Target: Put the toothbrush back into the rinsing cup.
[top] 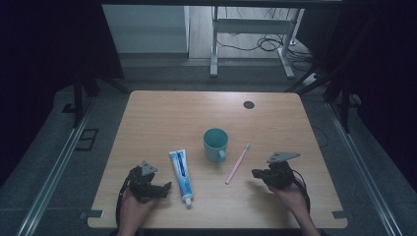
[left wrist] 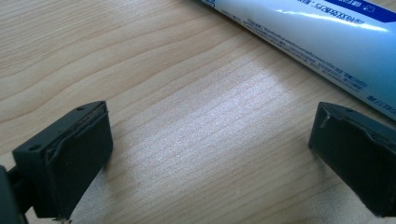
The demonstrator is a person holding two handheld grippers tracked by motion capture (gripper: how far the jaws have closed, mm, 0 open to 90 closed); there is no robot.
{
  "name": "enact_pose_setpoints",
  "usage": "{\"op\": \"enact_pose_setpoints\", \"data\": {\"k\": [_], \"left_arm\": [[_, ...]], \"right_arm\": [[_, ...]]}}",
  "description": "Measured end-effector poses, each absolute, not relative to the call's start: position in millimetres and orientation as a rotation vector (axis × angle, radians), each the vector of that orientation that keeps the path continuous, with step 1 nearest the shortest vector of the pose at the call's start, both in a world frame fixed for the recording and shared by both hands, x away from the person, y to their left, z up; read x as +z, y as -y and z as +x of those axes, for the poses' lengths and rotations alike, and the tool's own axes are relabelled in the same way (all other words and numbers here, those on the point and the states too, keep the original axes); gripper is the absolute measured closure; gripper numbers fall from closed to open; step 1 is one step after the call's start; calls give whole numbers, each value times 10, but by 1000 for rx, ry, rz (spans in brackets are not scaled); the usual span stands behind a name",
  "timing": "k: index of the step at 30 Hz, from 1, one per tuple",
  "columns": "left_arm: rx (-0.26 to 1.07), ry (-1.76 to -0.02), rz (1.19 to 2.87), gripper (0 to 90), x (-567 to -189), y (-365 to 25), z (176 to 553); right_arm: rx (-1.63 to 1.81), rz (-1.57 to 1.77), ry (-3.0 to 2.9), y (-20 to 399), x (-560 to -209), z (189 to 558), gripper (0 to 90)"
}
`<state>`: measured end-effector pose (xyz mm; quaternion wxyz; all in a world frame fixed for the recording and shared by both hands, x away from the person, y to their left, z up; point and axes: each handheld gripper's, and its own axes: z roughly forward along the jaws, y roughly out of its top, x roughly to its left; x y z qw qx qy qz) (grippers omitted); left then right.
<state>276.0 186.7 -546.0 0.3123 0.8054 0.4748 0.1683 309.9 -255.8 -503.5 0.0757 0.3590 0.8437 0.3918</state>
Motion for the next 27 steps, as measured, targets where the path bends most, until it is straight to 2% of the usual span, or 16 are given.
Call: {"op": "enact_pose_setpoints", "data": {"k": [27], "left_arm": [[442,-1259,2121,0,-5460,-1864,2757]], "right_arm": [[1157,948,-2614,1940,-5125,3300,890]]}}
